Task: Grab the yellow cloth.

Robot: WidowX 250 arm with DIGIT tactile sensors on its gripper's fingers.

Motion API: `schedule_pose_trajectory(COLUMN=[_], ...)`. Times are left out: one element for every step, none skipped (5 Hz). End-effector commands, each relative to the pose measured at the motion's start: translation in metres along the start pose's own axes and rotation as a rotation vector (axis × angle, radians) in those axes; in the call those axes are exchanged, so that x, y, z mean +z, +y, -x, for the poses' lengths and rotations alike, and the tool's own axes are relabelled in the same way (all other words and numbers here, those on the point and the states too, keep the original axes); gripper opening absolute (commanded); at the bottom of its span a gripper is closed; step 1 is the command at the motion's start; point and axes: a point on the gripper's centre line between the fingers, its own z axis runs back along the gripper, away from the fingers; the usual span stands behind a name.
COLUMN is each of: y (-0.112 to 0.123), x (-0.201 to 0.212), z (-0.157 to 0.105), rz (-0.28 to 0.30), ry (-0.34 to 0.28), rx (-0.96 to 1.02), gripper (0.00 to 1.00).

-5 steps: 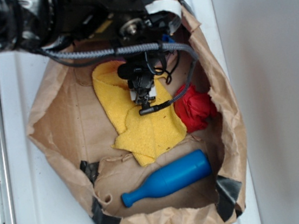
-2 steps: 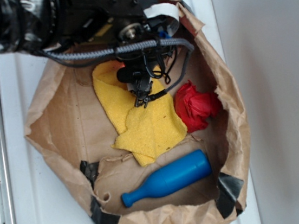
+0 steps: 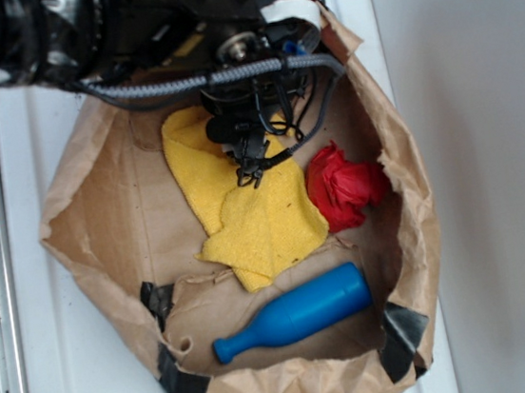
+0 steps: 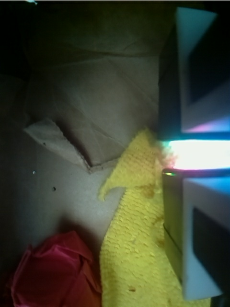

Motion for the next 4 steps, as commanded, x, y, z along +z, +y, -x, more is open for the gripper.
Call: schedule_pose_trajectory(y=[-0.013, -0.033, -0.054, -0.066], x=[0.114, 0.157, 0.179, 0.192], z=[-0.007, 0.009, 0.016, 0.011], rz=[0.108, 0.129, 0.097, 0.109], ry=[0.011, 0.002, -0.017, -0.005], rx=[-0.039, -0.085, -0.1, -0.07], gripper=[0.0, 0.0, 0.0, 0.0])
